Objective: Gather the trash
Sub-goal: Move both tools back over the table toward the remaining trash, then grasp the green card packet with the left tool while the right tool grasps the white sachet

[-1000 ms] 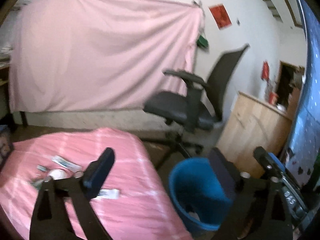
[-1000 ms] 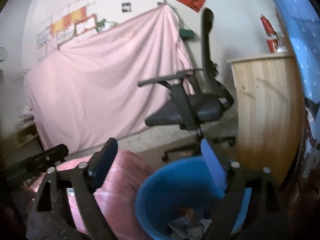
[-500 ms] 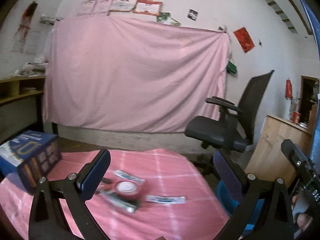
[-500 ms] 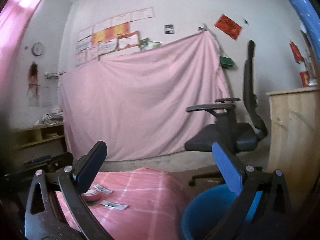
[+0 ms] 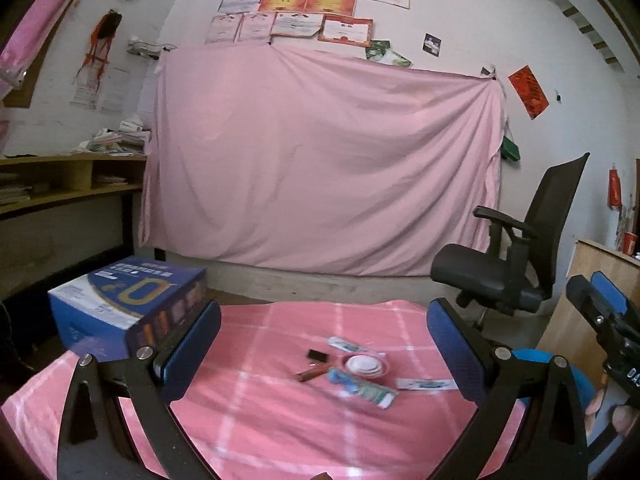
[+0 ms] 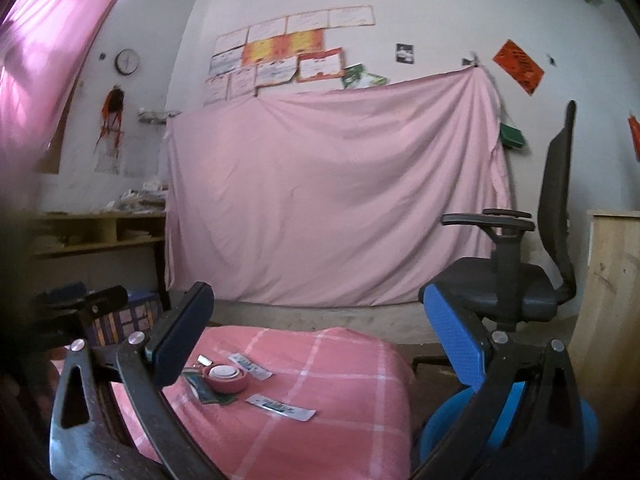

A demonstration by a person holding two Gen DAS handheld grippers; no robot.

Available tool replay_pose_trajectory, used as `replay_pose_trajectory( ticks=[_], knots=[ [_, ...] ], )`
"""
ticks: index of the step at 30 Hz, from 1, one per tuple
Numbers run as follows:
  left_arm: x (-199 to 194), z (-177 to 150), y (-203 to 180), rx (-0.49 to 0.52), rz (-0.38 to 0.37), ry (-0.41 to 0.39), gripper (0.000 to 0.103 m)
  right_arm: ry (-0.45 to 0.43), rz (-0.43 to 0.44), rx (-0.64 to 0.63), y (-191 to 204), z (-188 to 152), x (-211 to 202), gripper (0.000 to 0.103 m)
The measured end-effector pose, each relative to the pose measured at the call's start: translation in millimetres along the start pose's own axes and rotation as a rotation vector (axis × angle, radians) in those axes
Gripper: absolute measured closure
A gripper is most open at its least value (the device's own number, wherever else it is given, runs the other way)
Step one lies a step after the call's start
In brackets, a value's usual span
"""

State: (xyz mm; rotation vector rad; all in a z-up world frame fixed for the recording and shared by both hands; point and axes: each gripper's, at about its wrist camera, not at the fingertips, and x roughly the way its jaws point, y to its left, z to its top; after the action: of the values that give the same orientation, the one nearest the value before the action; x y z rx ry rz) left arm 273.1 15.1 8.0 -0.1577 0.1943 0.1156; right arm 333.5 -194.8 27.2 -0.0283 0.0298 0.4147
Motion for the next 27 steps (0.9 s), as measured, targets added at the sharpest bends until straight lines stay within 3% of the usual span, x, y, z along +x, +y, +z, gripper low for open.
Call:
replay_pose_trajectory(
  ticks=[4,10,14,21,24,26,27],
  knots=[
    [0,-7,13,0.004,0.011,0.016,0.002,0.051,0.007,-0.027,10,-8,14,0.000],
    [20,-11,23,-0.014,-0.010,0.126,0.002,0.194,-0.010,-0.054,14,-21,46,0.000],
    [35,-12,24,-0.048,-0.043,0.221,0.002,0.349,-0.003,-0.009,4,-35,75,0.000],
    [66,-11,20,-0.114,-0.072,0.356,0.003,0.504,0.020,0.094,-15,-53,102,0.000],
    [78,-12,15,-0.124,-0.096,0.417,0.013,0.589,0.043,0.104,-16,-62,120,0.000],
    [87,-13,11,-0.131,-0.117,0.469,0.029,0.641,0.064,0.103,-15,-67,130,0.001],
    [92,-14,10,-0.136,-0.127,0.496,0.032,0.664,0.071,0.102,-13,-70,133,0.004]
  ],
)
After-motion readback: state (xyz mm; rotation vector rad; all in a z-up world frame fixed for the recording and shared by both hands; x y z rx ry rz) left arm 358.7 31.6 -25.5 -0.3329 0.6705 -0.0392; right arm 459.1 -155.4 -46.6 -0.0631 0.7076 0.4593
